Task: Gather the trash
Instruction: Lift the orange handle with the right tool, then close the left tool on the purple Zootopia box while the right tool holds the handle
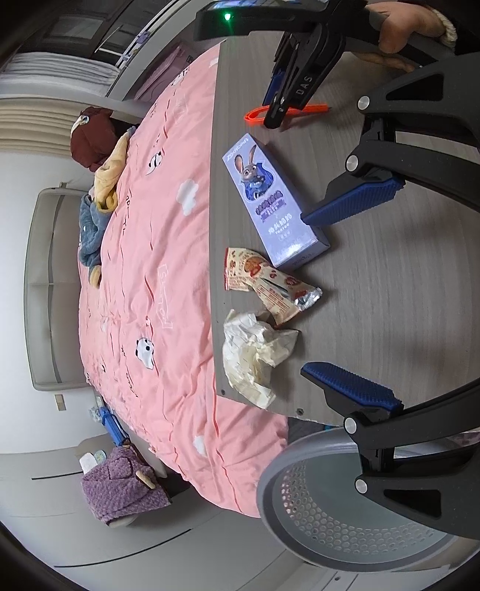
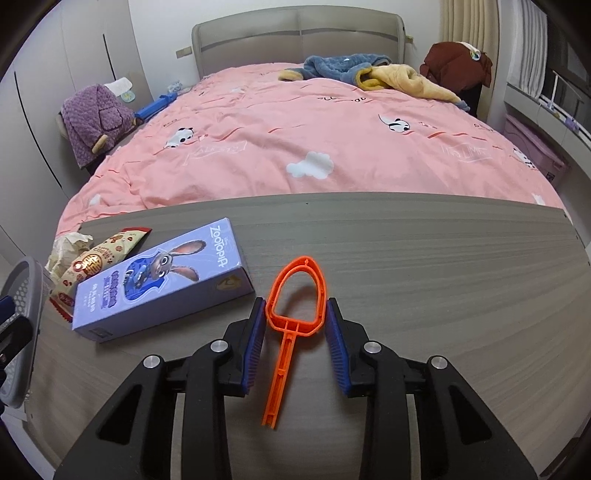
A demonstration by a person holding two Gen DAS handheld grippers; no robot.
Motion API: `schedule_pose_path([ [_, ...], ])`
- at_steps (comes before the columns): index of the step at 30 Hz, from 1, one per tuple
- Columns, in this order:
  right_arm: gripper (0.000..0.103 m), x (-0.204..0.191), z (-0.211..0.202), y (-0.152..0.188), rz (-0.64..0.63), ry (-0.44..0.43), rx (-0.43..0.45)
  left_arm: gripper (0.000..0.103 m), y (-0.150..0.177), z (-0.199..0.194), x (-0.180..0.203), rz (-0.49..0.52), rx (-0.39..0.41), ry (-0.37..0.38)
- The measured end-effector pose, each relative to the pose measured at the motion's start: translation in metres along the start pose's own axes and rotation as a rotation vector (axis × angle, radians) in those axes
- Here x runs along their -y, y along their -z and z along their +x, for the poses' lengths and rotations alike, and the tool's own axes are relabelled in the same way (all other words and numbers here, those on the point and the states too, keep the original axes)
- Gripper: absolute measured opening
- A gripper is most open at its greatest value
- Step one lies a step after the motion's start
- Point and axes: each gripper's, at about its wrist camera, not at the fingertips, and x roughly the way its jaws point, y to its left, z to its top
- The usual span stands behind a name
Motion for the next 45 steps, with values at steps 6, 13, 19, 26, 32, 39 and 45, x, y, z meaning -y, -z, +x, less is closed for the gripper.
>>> schedule_pose_path([
  [6,0.032,0.006,-0.024,0.011,0.008,-0.039,0.029,0.073,-0.020,0.008,0.009,0.029,0.016,0.004],
  [13,0.032,0.019,-0.040,0.016,0.036,-0.090,0.059,0.073,-0.041,0.036,0.019,0.056,-0.024,0.002],
  [19,0.032,0.032,-0.044,0.014,0.065,-0.120,0.068,0.073,-0.056,0.060,0.029,0.089,-0.052,-0.029],
  [26,0.032,0.041,-0.043,0.012,0.088,-0.150,0.075,0.073,-0.066,0.087,0.035,0.129,-0.094,-0.084],
  [32,0.032,0.046,-0.044,0.009,0.103,-0.177,0.082,0.073,-0.062,0.093,0.043,0.157,-0.117,-0.104],
  [39,0.032,0.052,-0.052,0.011,0.110,-0.191,0.099,0.073,-0.049,0.088,0.056,0.184,-0.138,-0.113],
  [45,0.032,0.060,-0.058,0.015,0.125,-0.193,0.106,0.073,-0.030,0.071,0.072,0.194,-0.147,-0.084],
])
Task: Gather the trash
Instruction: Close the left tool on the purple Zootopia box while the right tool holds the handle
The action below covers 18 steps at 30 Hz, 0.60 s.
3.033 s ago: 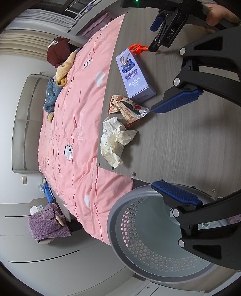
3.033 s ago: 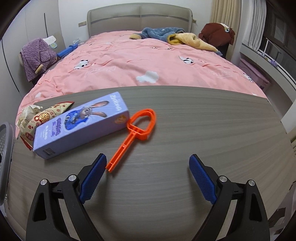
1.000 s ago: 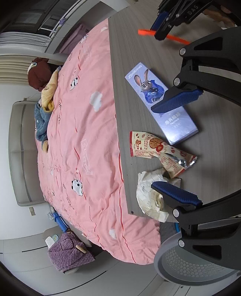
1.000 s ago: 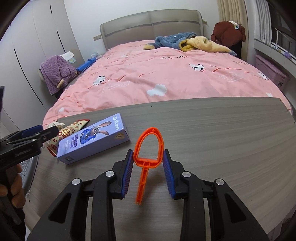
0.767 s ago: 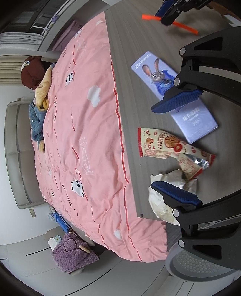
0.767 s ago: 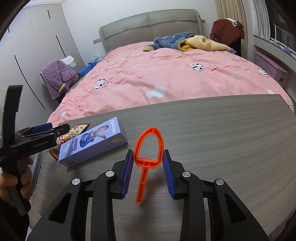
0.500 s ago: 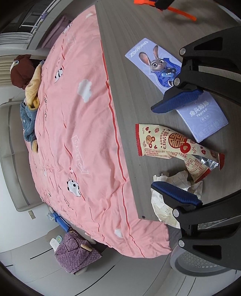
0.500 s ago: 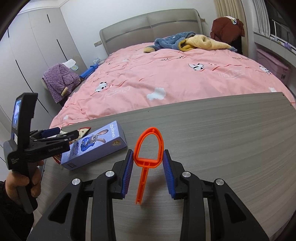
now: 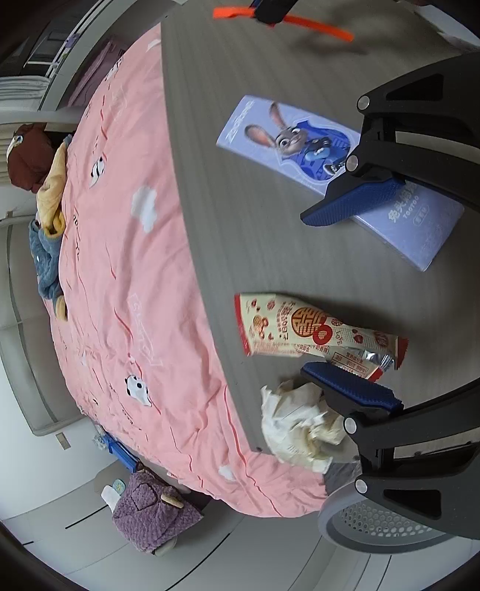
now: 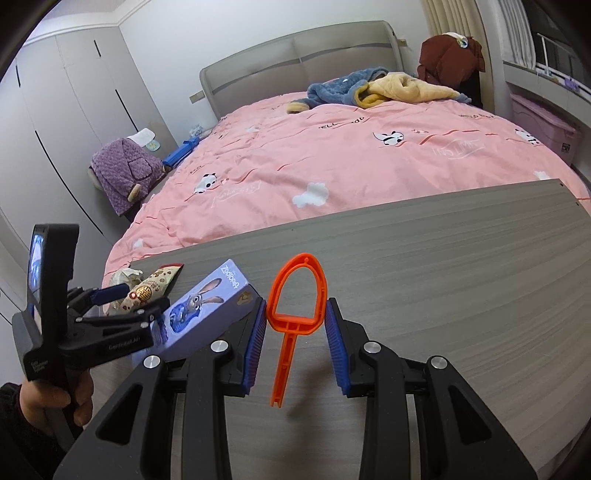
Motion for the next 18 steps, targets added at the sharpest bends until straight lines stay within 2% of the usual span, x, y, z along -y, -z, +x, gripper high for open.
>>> schedule_pose_path([
  [2,0.032,0.003,-0.002,0.001,0.007,0.002,0.001,0.073,0.007,-0.007,0.009,0.006,-0.002,0.028],
  [8,0.032,0.008,-0.010,0.003,0.019,0.000,0.014,0.073,0.019,-0.028,0.017,-0.018,0.022,0.045],
  [13,0.032,0.010,-0.018,0.003,0.019,-0.007,0.033,0.073,0.017,-0.057,0.016,-0.028,0.081,0.067],
  [18,0.032,0.011,-0.023,0.004,0.024,-0.013,0.044,0.073,0.014,-0.060,0.035,0.010,0.074,0.145],
])
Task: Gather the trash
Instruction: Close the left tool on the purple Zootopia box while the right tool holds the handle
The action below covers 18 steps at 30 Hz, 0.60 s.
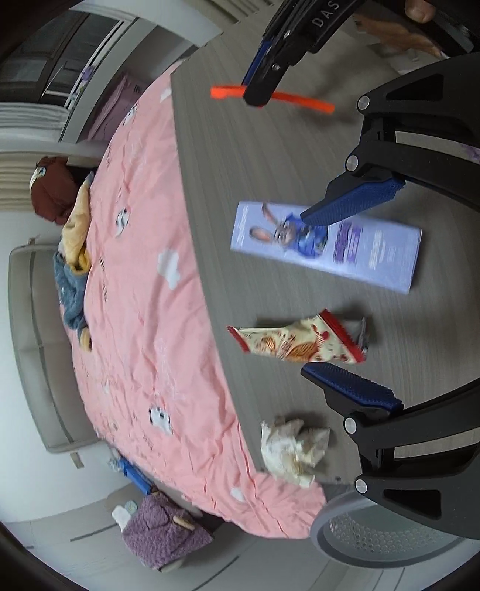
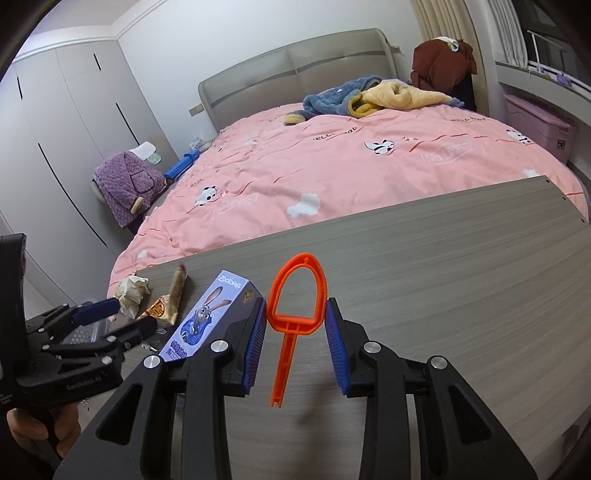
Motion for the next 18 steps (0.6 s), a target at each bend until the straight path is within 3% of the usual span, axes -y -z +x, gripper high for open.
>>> schedule_pose_path([
  [8,0.032,0.007,-0.004,0.000,0.008,0.005,0.004,0.073,0.007,0.043,0.020,0.032,-0.111,0.050],
  [15,0.032,0.012,-0.003,0.001,0.021,0.011,0.003,0.072,0.007,0.053,0.020,0.019,-0.129,0.079],
  [18,0.032,0.013,-0.003,0.001,0.022,0.011,0.003,0.055,0.008,0.053,0.021,0.020,-0.133,0.090],
])
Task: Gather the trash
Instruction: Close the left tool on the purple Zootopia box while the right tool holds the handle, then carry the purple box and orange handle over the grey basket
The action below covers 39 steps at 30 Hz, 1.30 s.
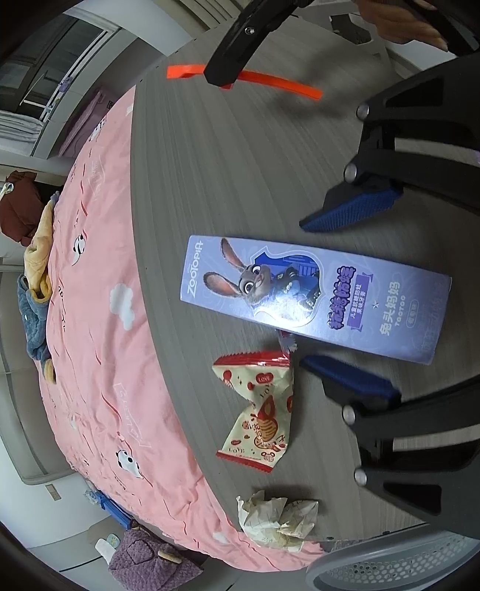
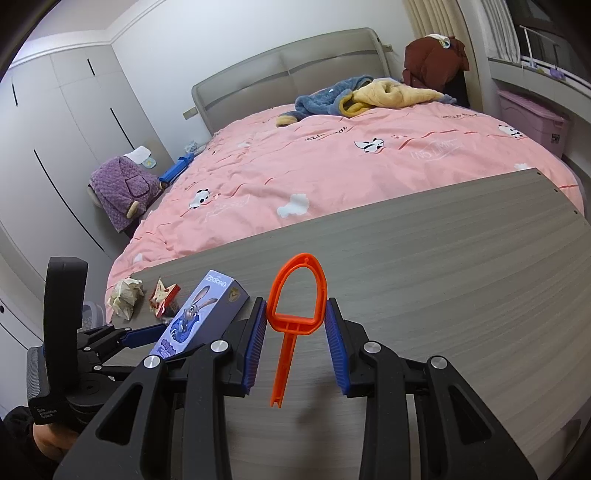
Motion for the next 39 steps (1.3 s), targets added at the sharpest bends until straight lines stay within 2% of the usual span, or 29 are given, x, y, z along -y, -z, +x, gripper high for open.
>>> schedule_pose_path([
  [2,0.032,0.001,0.000,0.001,0.002,-0.001,-0.001,0.047,0.002,0.001,0.001,0.001,-0.009,0.006],
  [7,0.032,0.001,-0.001,0.001,0.002,-0.001,-0.002,0.043,0.006,-0.001,0.003,-0.004,-0.004,0.020],
  [14,0.032,-0.003,-0.001,0.002,-0.009,0.006,0.000,0.043,0.010,-0.022,0.000,-0.039,0.044,0.039],
  [23,0.032,-0.034,-0.006,0.000,-0.068,-0.008,0.000,0.043,0.021,-0.072,-0.030,-0.117,0.164,0.052],
  [30,0.032,-0.084,0.002,-0.001,-0.139,-0.075,-0.019,0.043,0.050,-0.114,-0.094,-0.238,0.252,-0.044],
  [39,0.032,-0.188,0.027,0.011,-0.278,-0.223,-0.090,0.043,0.104,-0.134,-0.188,-0.415,0.264,-0.193],
])
